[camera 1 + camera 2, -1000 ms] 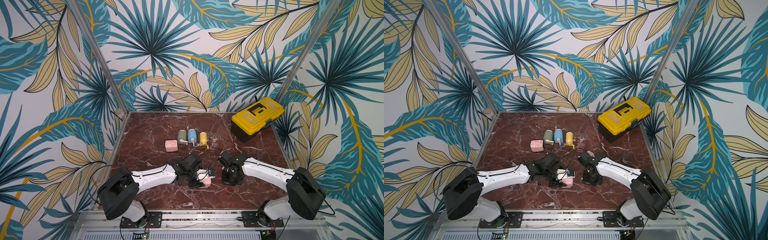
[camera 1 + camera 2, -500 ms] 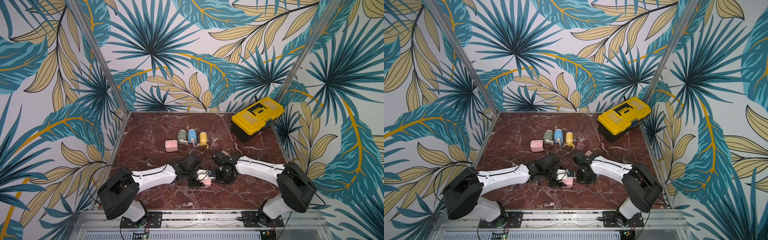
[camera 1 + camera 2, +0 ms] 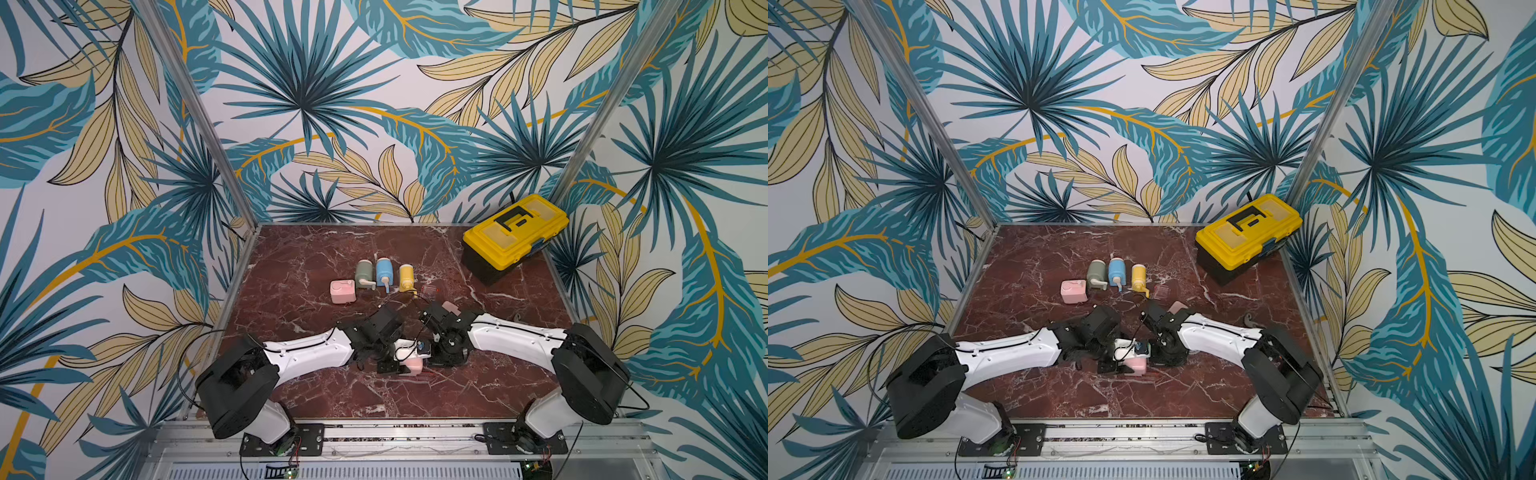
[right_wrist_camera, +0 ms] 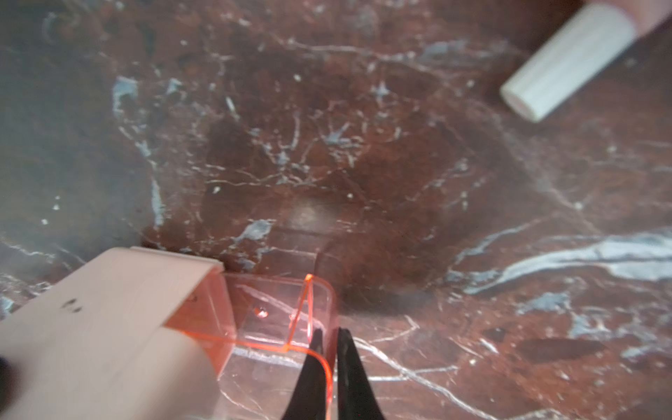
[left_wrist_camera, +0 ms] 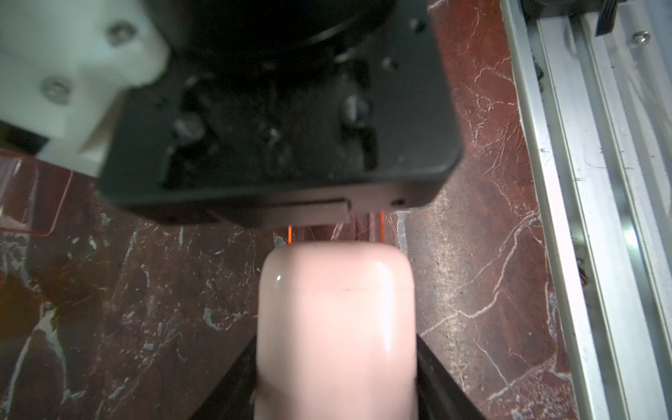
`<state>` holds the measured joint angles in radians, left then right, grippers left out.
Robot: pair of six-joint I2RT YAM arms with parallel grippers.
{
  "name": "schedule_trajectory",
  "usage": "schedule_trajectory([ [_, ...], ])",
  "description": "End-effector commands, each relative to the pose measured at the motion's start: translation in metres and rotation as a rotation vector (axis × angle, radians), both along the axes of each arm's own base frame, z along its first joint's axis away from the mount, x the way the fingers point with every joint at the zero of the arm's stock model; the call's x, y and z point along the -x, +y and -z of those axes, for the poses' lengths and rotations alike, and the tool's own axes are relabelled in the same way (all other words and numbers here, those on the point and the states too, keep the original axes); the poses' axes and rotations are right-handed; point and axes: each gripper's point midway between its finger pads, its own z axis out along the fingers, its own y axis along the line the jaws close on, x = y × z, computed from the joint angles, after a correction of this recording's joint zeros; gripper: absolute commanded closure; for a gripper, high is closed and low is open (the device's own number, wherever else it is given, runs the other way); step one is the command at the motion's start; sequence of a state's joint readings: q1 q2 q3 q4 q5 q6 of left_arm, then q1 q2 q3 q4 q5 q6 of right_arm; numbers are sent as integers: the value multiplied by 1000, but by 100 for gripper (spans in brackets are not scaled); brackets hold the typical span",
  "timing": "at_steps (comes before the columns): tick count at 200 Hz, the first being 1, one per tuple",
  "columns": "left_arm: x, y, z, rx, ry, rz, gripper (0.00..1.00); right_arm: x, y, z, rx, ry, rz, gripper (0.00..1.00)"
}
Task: Put the tray back into the pencil sharpener
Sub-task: Close the container of the pencil sharpener.
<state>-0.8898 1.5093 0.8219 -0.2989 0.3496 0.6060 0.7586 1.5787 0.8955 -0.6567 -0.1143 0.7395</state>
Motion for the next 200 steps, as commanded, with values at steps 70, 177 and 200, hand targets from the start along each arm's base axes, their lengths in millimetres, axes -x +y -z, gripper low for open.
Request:
schedule_trajectory([
  [70,-1,-2,6,-16,0,17,47,-9,19,-18,-140,-81,20,77],
  [177,-2,-3,6,-18,2,10,50,1,-12,-1,-116,-67,189,83],
  [200,-3,-3,6,-19,-1,8,50,-3,9,3,-188,-39,159,84],
])
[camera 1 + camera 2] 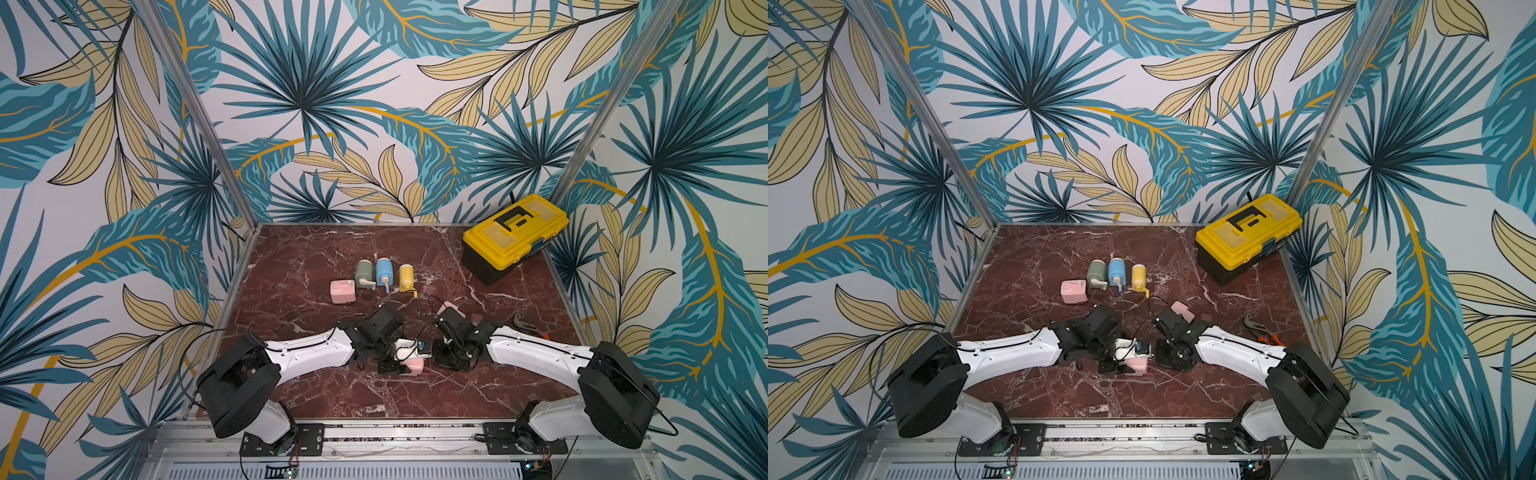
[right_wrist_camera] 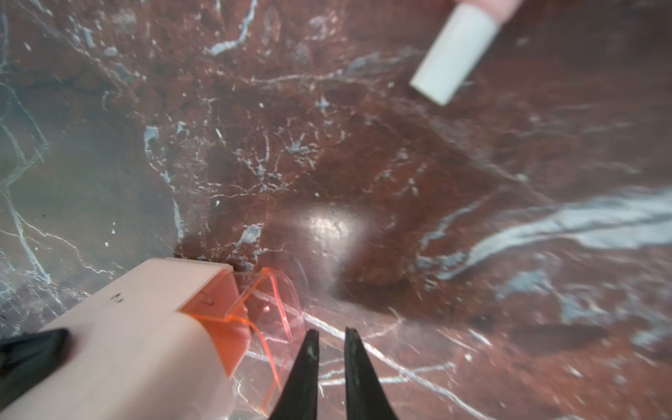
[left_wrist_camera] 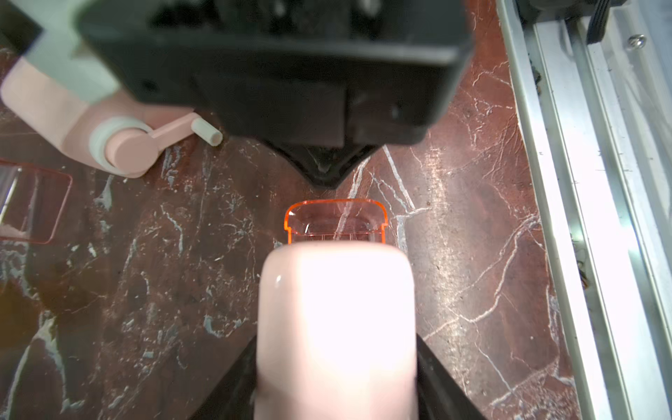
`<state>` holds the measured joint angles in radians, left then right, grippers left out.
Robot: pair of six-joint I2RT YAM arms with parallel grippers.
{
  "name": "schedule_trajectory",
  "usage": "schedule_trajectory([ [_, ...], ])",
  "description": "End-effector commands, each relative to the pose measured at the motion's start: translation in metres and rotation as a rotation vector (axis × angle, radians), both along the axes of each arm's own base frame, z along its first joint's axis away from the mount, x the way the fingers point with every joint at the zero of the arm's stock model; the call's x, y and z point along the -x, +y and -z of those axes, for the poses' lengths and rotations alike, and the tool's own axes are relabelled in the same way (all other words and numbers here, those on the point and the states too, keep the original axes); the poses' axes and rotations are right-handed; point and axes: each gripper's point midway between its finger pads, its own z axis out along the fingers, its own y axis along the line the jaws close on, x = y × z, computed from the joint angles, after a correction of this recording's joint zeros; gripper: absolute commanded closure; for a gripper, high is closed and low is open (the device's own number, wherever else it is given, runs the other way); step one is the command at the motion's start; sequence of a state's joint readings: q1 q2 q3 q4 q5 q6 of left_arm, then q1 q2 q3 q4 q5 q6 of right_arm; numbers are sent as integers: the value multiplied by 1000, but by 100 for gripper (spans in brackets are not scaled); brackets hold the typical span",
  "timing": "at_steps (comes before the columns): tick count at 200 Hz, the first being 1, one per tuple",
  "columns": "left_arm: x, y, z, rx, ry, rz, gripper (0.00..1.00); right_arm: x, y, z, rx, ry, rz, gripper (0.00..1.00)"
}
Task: Put the tray back into the pencil sharpener
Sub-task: Close the container of the pencil sharpener.
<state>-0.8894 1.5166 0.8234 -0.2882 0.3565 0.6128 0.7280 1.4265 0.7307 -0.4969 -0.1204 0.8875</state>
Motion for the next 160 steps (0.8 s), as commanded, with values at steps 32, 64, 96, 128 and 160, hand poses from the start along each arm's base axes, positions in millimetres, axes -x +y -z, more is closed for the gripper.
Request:
schedule_trajectory([
  [32,-3,0,5,-27,-2,-3,50,-7,42,3,-181,27,-35,84],
  [64,-3,0,5,-28,-2,-5,50,-7,55,3,-243,45,-46,84],
  [96,-4,0,6,-32,-2,-12,47,-6,52,4,-242,49,-34,83],
  [128,-8,0,4,-34,-3,-41,32,-3,11,4,-98,4,58,78],
  [160,-10,-1,2,-29,15,-74,24,7,-38,-3,69,-48,131,74],
])
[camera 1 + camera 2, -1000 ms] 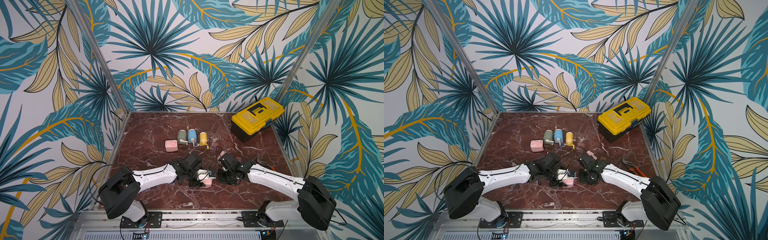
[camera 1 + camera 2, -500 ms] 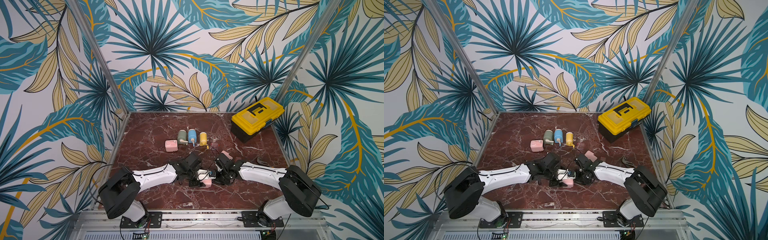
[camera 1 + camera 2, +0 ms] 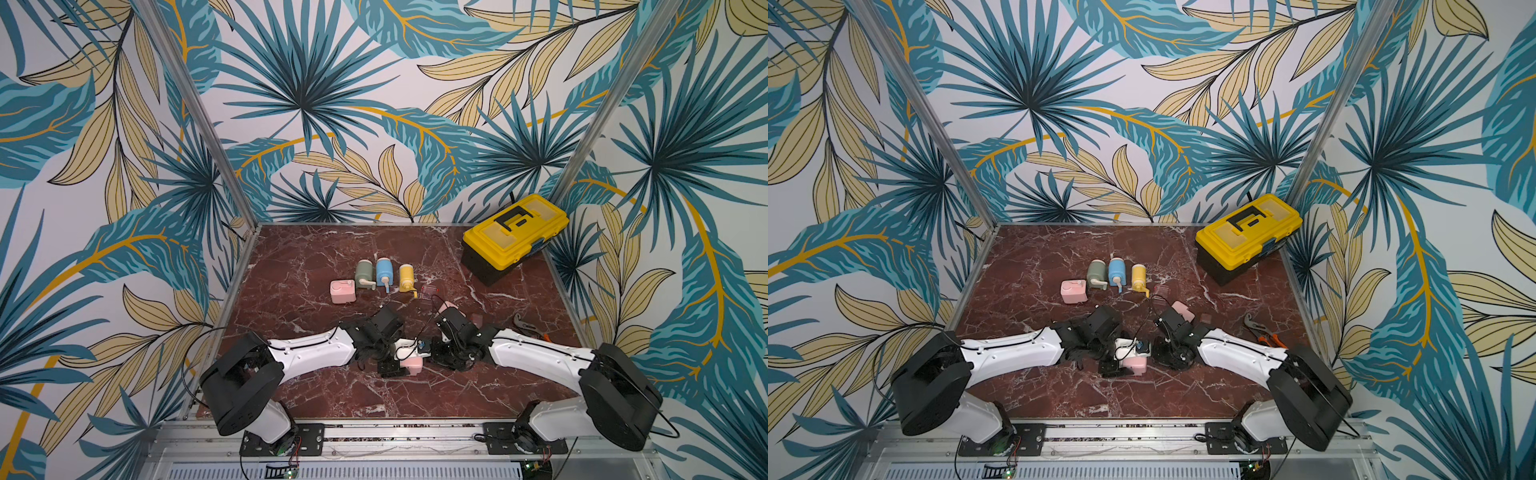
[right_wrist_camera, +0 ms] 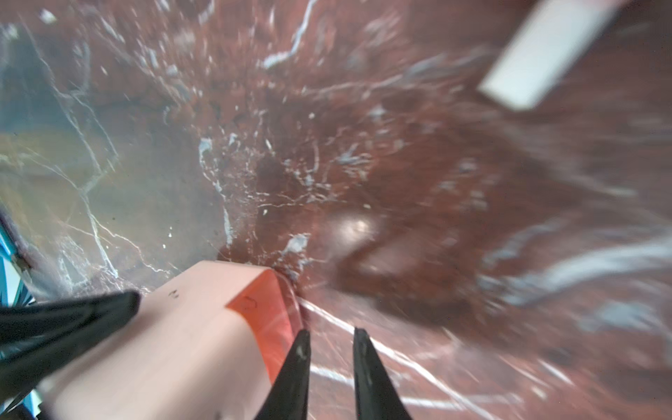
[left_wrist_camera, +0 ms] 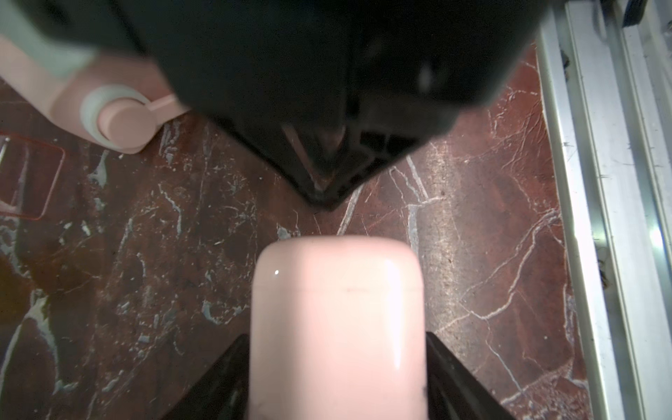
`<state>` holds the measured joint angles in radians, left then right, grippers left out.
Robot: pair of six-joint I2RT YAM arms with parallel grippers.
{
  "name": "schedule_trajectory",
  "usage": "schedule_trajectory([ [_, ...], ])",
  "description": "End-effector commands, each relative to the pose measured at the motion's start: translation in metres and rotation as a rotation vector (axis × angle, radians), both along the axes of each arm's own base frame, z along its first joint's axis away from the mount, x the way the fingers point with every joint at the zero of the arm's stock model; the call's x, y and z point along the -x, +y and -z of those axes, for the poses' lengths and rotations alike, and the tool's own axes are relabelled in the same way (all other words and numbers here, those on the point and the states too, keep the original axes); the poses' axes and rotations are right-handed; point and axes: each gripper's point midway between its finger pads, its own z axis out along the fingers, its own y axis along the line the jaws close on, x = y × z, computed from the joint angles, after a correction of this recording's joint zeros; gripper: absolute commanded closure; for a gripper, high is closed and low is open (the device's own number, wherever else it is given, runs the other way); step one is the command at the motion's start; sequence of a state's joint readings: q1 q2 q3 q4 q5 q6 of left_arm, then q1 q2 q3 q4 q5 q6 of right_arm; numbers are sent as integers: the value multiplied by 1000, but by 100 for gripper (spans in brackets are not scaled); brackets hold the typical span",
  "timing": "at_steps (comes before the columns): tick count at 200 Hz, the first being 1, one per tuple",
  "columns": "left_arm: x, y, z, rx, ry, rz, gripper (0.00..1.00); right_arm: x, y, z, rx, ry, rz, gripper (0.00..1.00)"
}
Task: Put the tray back into the pencil sharpener
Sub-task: Close the container of the pencil sharpener, then pick up the pencil sharpener from the center of the board.
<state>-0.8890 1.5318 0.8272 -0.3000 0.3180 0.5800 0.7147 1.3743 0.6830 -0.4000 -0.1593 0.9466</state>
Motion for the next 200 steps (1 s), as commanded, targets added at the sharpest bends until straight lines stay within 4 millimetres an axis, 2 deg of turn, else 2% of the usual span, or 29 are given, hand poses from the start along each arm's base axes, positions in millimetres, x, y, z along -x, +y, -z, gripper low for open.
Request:
schedule_trajectory([
  [1,-5,-6,-5,7,6,-27,24,13,-48,4,174,-9,82,74],
  [16,-6,-6,-3,0,16,-35,23,17,-62,0,210,-25,107,74],
  [36,-6,-6,-1,-9,29,-42,25,20,-72,-7,230,-48,122,74],
  [70,-5,-9,0,-15,48,-40,34,20,-80,-19,248,-80,129,73],
  [93,-3,-9,1,-30,58,-36,44,18,-84,-26,257,-101,135,73],
  [119,-5,-9,-10,-20,46,-56,52,15,-90,-39,265,-144,149,73],
  [144,-12,-8,-37,22,23,-122,57,11,-97,-55,275,-203,171,73],
  [165,-30,-3,-70,81,-10,-270,65,7,-103,-67,281,-247,194,73],
  [182,-54,11,-104,165,-9,-465,78,5,-106,-74,284,-270,206,71],
  [200,-85,42,-137,271,4,-739,100,1,-105,-80,285,-284,209,70],
])
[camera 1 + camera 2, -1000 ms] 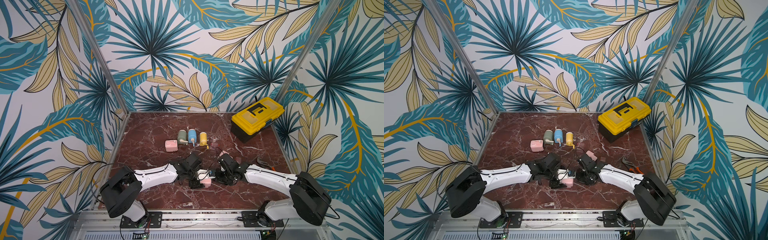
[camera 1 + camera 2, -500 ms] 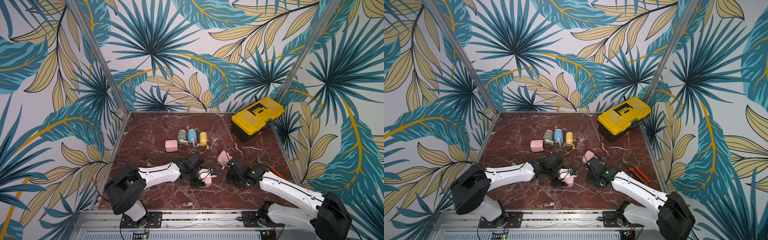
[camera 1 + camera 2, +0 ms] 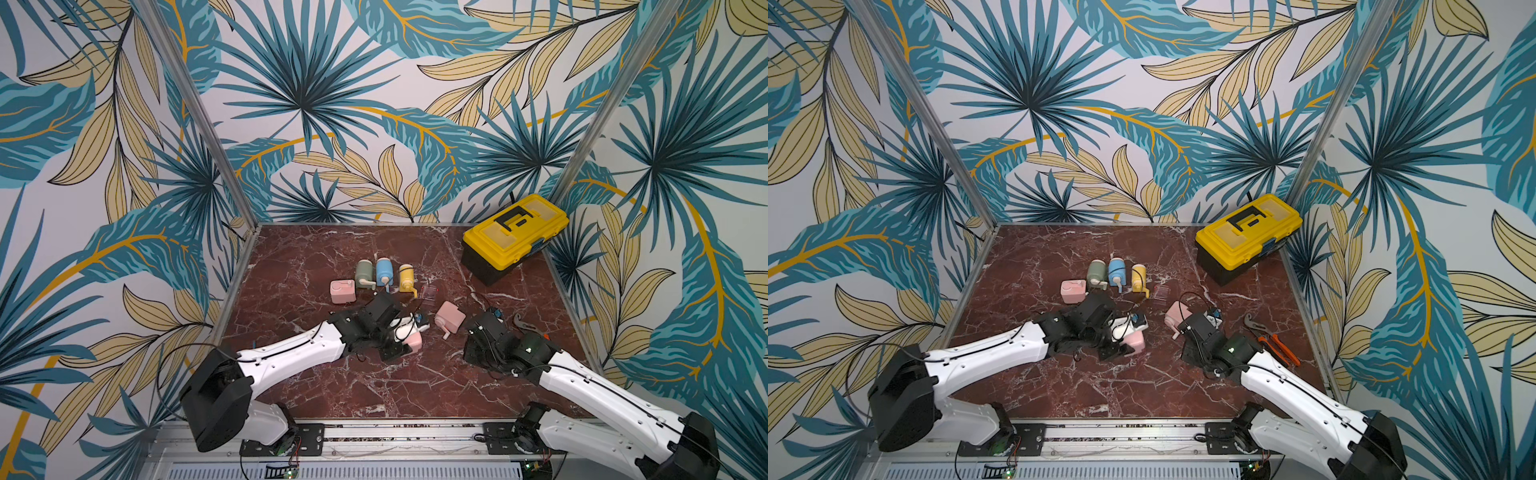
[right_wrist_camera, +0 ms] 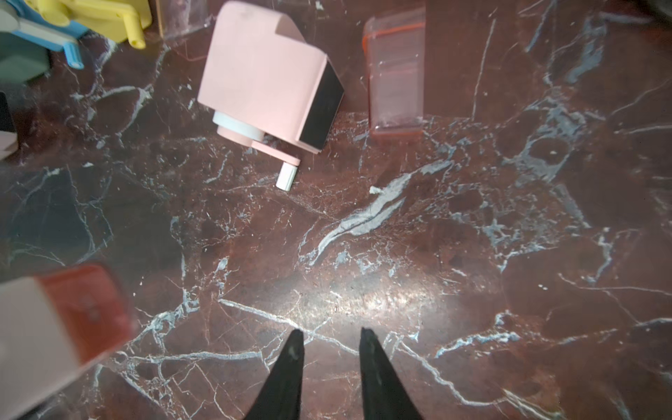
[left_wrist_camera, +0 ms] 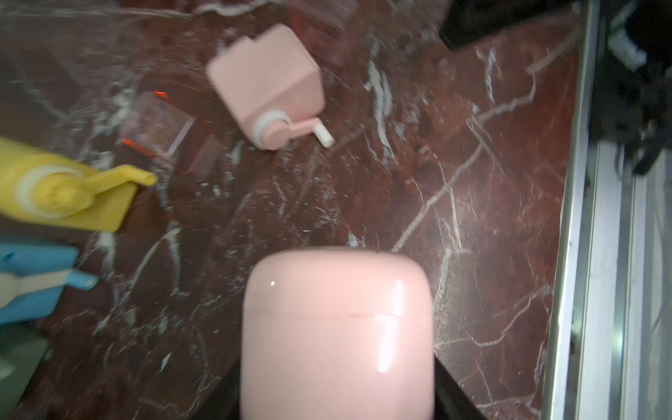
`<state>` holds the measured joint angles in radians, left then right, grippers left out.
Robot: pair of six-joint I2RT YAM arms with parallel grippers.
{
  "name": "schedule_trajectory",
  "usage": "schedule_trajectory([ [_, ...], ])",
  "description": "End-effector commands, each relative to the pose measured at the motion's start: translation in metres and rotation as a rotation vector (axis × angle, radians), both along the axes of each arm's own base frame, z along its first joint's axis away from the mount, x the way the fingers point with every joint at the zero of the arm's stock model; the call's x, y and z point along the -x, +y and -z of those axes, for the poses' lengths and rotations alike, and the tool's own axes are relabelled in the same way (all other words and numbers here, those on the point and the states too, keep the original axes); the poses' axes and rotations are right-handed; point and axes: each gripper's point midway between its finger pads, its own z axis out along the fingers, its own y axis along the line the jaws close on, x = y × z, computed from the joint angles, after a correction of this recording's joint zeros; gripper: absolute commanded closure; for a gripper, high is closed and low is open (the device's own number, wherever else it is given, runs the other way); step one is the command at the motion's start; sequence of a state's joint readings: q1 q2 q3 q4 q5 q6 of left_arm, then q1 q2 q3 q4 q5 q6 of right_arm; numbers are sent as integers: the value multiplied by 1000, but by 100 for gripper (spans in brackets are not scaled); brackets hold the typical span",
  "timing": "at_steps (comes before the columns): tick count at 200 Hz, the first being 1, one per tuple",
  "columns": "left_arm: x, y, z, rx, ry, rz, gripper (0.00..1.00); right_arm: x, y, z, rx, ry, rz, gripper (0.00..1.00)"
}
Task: Put the tray back into the pencil sharpener
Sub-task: Pick up the pencil sharpener from the center of the board.
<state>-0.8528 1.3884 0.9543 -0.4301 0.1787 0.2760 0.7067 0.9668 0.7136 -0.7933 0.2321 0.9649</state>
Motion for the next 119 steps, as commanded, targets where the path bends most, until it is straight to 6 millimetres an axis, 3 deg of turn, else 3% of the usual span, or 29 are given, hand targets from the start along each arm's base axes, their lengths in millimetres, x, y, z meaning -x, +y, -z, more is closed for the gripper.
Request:
schedule_trajectory([
  [1,-49,34,-64,181,-20,-402,100,-3,-11,-8,51,-21,24,70],
  [31,-87,114,-97,289,-87,-880,100,-10,-7,-12,63,-25,12,70],
  [59,-101,173,-97,302,-98,-1140,100,-16,-1,-13,65,-20,-3,70],
  [87,-116,213,-92,254,-71,-1272,100,-21,4,-13,61,-12,-10,70],
  [119,-150,245,-85,206,-43,-1348,100,-26,6,-14,72,-4,-23,70],
])
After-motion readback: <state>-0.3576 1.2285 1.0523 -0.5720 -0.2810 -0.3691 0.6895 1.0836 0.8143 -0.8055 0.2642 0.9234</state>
